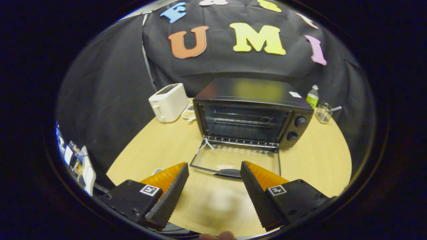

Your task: Open the toaster oven, put the food inside, and close the toaster oven door.

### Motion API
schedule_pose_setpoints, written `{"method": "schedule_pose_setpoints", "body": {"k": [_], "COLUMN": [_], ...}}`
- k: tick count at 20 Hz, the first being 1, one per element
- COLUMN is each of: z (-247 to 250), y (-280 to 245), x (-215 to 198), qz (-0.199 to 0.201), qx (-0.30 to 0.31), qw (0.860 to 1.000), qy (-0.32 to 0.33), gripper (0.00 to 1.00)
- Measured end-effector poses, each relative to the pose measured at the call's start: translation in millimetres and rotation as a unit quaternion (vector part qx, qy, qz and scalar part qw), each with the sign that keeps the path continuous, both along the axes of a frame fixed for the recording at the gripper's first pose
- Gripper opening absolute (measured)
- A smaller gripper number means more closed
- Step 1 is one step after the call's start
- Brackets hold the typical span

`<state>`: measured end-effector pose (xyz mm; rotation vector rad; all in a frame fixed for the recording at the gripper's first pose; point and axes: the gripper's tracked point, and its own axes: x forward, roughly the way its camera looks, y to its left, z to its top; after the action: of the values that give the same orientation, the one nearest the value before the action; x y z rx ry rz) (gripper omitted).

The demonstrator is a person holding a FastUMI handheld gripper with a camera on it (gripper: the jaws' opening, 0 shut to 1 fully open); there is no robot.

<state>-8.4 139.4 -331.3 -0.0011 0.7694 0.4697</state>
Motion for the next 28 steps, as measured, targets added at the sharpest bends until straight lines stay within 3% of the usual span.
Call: {"method": "schedule_pose_setpoints", "body": {"k": [3,9,13,17,21,24,28], "z": [-7,-35,-59,-78,-86,-81,-67], "y": [26,62,74,86,99,98,100], "x": [-33,-70,-76,-79,-83,-81,-83], "qz": [0.034,0.053,0.050,0.028,0.004,0.004,0.022], "qx": [0.037,0.069,0.069,0.097,0.135,0.138,0.145], "qw": [0.995,0.976,0.964,0.943,0.917,0.916,0.919], "qy": [0.081,0.199,0.252,0.318,0.374,0.377,0.366], "gripper": [1.00,1.00,0.98,0.96,0.79,0.46,0.39]}}
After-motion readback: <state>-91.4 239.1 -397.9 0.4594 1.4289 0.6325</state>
